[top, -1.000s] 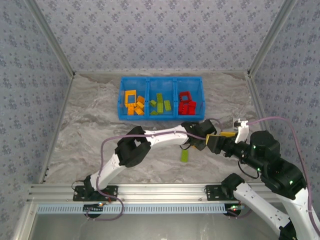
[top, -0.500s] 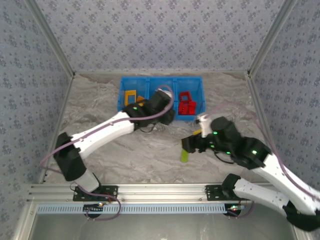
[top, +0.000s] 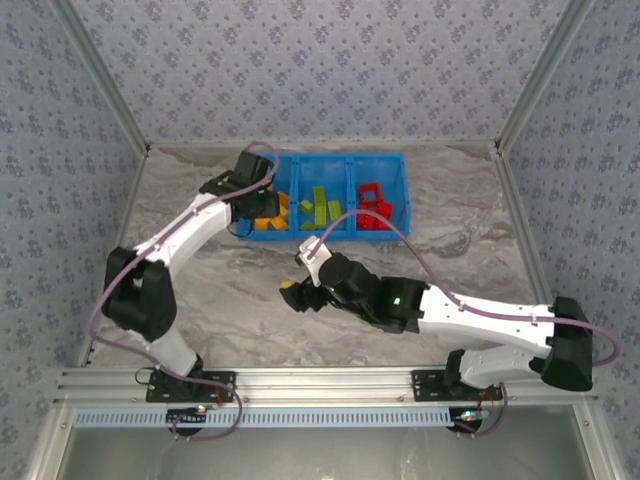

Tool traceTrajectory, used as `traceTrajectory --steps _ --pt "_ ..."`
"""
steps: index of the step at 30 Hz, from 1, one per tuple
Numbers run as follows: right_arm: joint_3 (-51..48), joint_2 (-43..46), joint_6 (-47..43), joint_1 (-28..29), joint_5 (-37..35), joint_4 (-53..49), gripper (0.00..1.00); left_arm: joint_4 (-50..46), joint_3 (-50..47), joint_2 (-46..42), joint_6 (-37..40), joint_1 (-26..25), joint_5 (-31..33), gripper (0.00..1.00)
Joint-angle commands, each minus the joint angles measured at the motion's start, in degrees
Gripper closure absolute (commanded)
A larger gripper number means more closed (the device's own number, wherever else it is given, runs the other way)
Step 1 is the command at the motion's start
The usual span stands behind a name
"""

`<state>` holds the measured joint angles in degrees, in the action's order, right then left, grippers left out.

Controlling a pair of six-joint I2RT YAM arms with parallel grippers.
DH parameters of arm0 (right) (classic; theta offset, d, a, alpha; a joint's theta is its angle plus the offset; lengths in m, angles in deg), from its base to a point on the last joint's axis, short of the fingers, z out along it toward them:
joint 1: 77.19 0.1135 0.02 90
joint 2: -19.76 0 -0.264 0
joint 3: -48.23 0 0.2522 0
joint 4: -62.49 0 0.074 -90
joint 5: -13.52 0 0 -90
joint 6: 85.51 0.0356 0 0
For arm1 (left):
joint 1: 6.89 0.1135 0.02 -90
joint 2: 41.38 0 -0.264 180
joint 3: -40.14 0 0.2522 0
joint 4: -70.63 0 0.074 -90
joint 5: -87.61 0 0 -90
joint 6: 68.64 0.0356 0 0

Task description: Sort the legos into containers by color

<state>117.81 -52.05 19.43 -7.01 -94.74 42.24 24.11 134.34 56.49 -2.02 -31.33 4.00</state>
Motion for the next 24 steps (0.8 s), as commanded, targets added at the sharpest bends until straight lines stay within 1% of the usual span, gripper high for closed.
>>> traceTrajectory --steps 1,5,7,13,16,19,22,24 --pt "-1.8 -2.3 -4.0 -0.2 -7.6 13.3 0.22 5.4 6.1 5.6 0.5 2.4 -5.2 0.69" --pt "0.2 -6.7 -7.3 -1.2 -10.7 18.3 0.2 8.0 13.0 13.6 -1.2 4.6 -6.8 0.69" --pt "2.4 -9.9 -8.8 -1.4 -12.1 19.7 0.2 8.9 16.1 17.0 -2.3 5.7 -8.7 0.69" --pt "13.4 -21.5 -9.7 -1.9 -18.1 15.5 0.2 8.1 26.2 25.7 -4.3 7.0 -13.5 0.67" --pt "17.7 -25.7 -9.5 -2.1 -18.4 14.2 0.2 7.4 29.5 28.9 -4.8 7.0 -14.8 0.66" --pt "19.7 -27.2 -8.6 -2.1 -18.0 13.1 0.2 6.7 32.4 31.4 -5.6 7.0 -15.3 0.64" --pt "19.4 -26.9 -6.9 -2.2 -17.2 12.7 0.2 6.2 33.8 33.0 -7.1 7.1 -15.4 0.63" --pt "19.1 -26.6 -6.3 -2.3 -16.6 12.4 0.2 6.2 34.1 33.8 -8.0 7.1 -15.8 0.6"
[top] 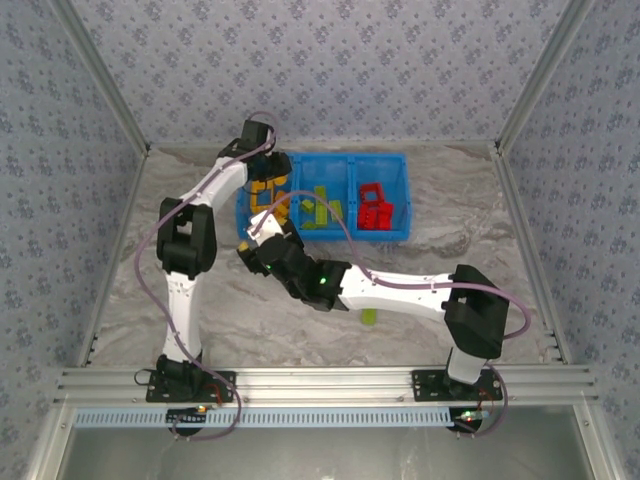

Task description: Sort the legos into containers by color

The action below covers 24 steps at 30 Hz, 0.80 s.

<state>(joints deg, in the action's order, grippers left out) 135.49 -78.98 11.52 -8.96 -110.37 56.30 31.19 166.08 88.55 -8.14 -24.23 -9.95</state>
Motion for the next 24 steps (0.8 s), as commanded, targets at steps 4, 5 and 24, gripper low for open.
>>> traceTrajectory --steps 4,5,24 --pt "1.0 1.0 2.2 -0.5 -0.9 -2.6 0.2 -1.5 2.3 2.4 -2.8 0.0 -2.6 0.53" --pt "0.8 1.4 2.4 -0.6 -1.0 -2.7 0.2 -1.7 2.1 2.2 -2.8 0.1 -2.6 0.53" --pt "-9.2 18.9 21.7 -4.7 -4.5 -25.0 0.21 2.9 -12.2 -21.6 -5.0 -0.3 -1.4 0.46"
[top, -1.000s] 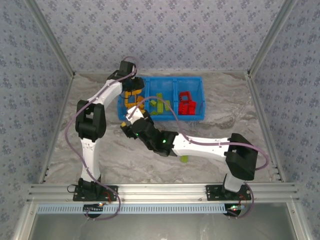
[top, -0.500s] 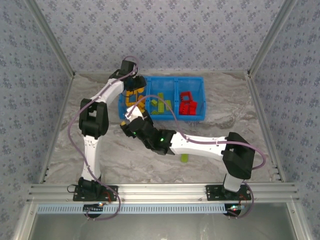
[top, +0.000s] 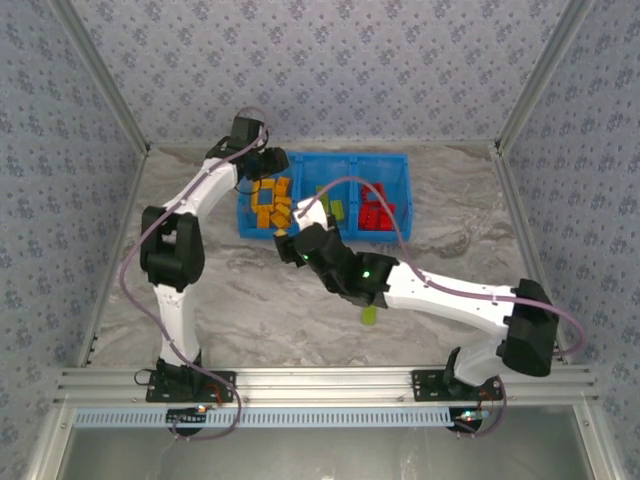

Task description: Sort the legos into containers by color

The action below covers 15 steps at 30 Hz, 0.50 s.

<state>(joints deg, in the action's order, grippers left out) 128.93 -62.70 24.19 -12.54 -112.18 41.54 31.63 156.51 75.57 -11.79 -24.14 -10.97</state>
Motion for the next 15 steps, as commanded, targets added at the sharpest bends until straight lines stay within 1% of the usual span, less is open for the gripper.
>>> traceTrajectory --steps 1,3,4,5,7,9,11,13,15 --pt "-3.2 3.7 13.4 -1.8 -2.7 -14.9 0.22 2.8 -4.7 -11.6 -1.2 -0.7 -0.3 0.46" --pt "-4.4 5.3 21.3 -2.0 -3.0 -23.6 0.22 2.4 -8.9 -17.7 0.0 -1.8 -0.2 0.46" --pt "-4.7 5.8 26.3 -1.9 -2.9 -29.6 0.23 2.2 -11.5 -21.0 0.9 -2.8 -0.3 0.46" --pt "-5.3 6.1 31.0 -1.8 -2.4 -34.6 0.24 1.9 -14.4 -24.5 2.2 -4.2 -0.7 0.46" --pt "-7.5 6.5 37.0 -1.6 -0.1 -40.6 0.24 1.9 -20.7 -31.4 4.6 -7.6 -1.0 0.45" --pt "-10.6 7.3 40.1 -2.1 5.0 -42.9 0.23 1.6 -28.0 -38.8 6.9 -12.5 -0.9 0.44" --pt "-13.4 7.6 41.4 -3.7 11.2 -42.5 0.23 -0.2 -34.9 -45.9 8.3 -18.4 2.0 0.43" --pt "-15.2 7.0 41.5 -5.5 16.1 -41.4 0.23 -1.5 -41.2 -52.5 7.7 -24.6 4.2 0.42" --pt "-15.9 5.5 41.4 -7.1 19.6 -41.1 0.23 -2.7 -46.9 -58.0 5.9 -30.8 6.8 0.42"
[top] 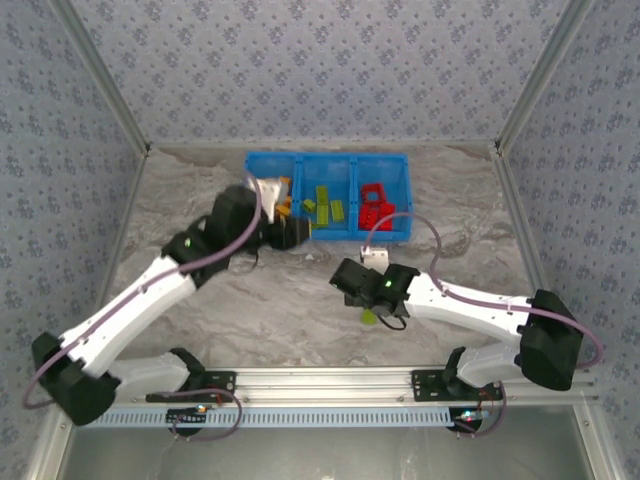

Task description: Sort the legos into containers by color

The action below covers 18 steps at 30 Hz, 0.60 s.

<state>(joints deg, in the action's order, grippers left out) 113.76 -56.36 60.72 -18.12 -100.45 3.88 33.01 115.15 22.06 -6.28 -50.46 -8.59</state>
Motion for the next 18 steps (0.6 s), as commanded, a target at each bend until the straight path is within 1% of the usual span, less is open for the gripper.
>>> traceTrajectory --steps 1,2,5,9,14,18 --pt "-0.7 -1.7 4.9 -2.3 9.2 -3.8 0.23 -4.9 -8.3 -7.2 -0.8 -7.4 5.8 0.42" --pt "-0.9 -2.5 4.7 -3.1 10.9 -3.5 0.23 -6.1 -10.6 -9.7 -2.2 -10.1 7.3 0.41" --pt "-1.1 -4.5 3.5 -5.6 15.5 -2.2 0.23 -8.7 -16.4 -15.3 -6.4 -16.1 10.4 0.41" --pt "1.2 -8.4 1.9 -8.5 20.6 -3.3 0.23 -9.2 -20.5 -19.5 -10.5 -21.3 11.7 0.41" --pt "1.5 -12.4 2.8 -10.7 23.4 -3.1 0.24 -9.6 -21.0 -19.5 -9.6 -26.8 15.1 0.41" --pt "1.8 -15.6 3.0 -11.0 24.7 -0.2 0.25 -8.4 -21.3 -18.8 -8.9 -29.4 17.6 0.42"
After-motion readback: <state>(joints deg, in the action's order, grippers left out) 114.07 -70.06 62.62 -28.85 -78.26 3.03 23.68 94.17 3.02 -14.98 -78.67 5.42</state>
